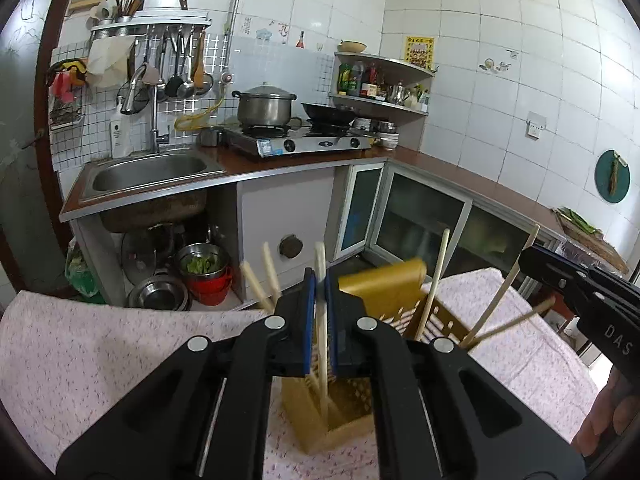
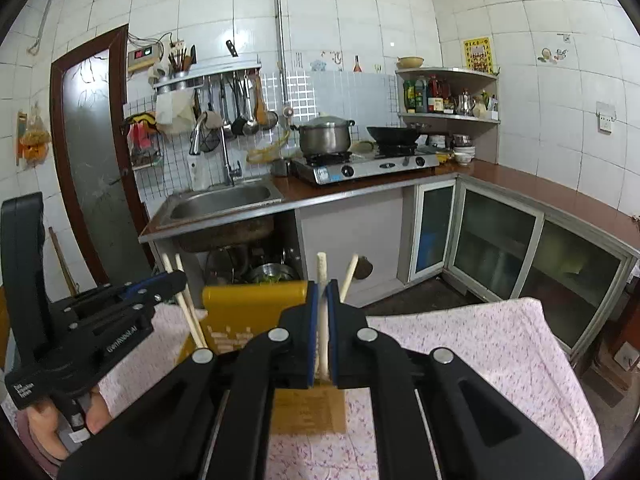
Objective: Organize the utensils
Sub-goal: 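Lower both held chopsticks into the yellow holder, then open both tools to release the chopsticks into the holder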
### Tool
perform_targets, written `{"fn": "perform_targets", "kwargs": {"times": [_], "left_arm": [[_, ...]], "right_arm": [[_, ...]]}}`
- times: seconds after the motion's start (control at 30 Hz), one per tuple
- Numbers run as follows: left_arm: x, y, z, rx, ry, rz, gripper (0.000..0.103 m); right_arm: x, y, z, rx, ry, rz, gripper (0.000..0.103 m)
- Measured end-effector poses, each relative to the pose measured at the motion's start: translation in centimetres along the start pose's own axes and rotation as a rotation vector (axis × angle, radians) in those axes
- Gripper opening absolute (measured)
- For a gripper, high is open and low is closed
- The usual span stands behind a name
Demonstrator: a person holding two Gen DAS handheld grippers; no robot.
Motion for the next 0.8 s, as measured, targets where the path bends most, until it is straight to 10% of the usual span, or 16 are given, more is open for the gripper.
{"fn": "perform_targets", "kwargs": {"times": [0.17,0.27,0.57,0.8], "left_arm": [[-0.7,2.2,1.1,-0.010,0.016,0.002,0.016],[-1.0,4.5,1.0,0.010,0.002,-0.021,0.058],[-3.0,10.5,3.5,0.032,-0.004,-0.095,0.097],[-4.0,12.7,7.7,-0.056,0.013,-0.076,0.098]], "right_arm": [[0.9,0.8,1.8,0.000,-0.038,-0.015,0.012],[1.2,1.8,2.0,0.010,-0.061,-0.010,0.059],[0.6,5.3,4.9,0.005,-0.043,0.094,0.077],[-0.5,7.5,8.8,-0.046,-0.031,0.114,0.081]]}}
Point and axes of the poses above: each gripper's, at about its wrist camera, not at the fingertips, and y roughly against the way its jaws point, x to its right, z to its underside, the point moved 3 cm from there along -y, roughly the way its jaws point, and after that the axes turned 3 degrees about x, right-handed, at the moved point
